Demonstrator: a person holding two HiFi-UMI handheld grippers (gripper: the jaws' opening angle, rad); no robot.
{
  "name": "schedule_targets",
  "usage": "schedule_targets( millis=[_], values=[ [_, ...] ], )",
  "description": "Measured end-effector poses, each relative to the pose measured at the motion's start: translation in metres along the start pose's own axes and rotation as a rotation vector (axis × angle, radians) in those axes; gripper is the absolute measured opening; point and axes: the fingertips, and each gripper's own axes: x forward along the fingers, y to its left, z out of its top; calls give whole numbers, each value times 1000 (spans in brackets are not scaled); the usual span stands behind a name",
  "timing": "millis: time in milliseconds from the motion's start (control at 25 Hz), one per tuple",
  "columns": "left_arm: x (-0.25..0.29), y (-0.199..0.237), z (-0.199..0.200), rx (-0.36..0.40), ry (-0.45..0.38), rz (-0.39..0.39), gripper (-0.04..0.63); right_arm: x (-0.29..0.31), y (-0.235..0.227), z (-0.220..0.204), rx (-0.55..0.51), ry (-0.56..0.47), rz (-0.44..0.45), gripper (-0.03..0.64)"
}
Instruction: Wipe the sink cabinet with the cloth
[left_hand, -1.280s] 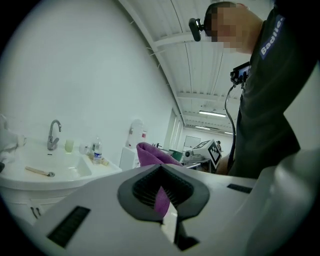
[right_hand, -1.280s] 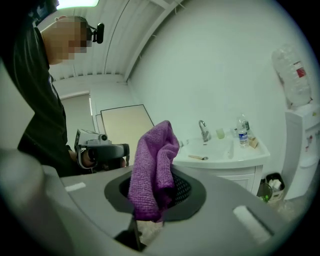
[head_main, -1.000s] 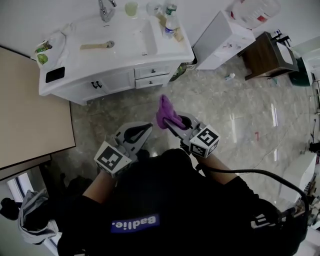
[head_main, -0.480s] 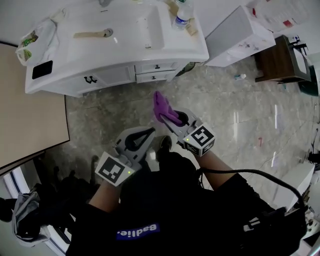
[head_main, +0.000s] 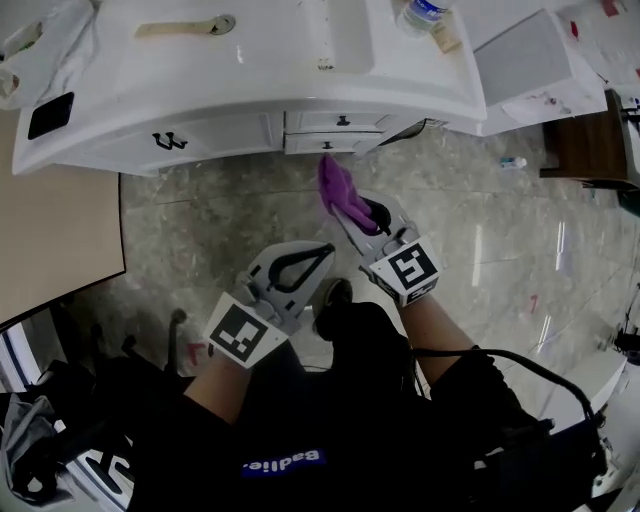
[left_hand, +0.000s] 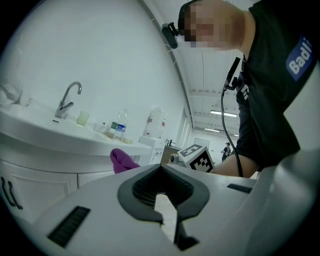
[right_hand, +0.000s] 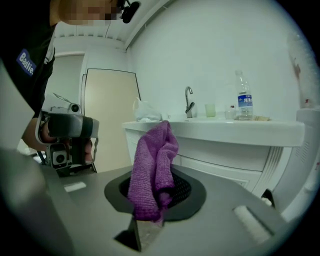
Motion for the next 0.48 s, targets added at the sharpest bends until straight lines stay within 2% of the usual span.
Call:
schedule_targets(
  millis=[240, 480],
  values=[
    [27, 23, -59, 172, -92, -101, -5, 46, -27, -41, -140, -24, -50, 69],
    [54, 58, -141, 247, -149, -151, -5, 89, -53, -79, -294, -30, -98, 69]
  ],
)
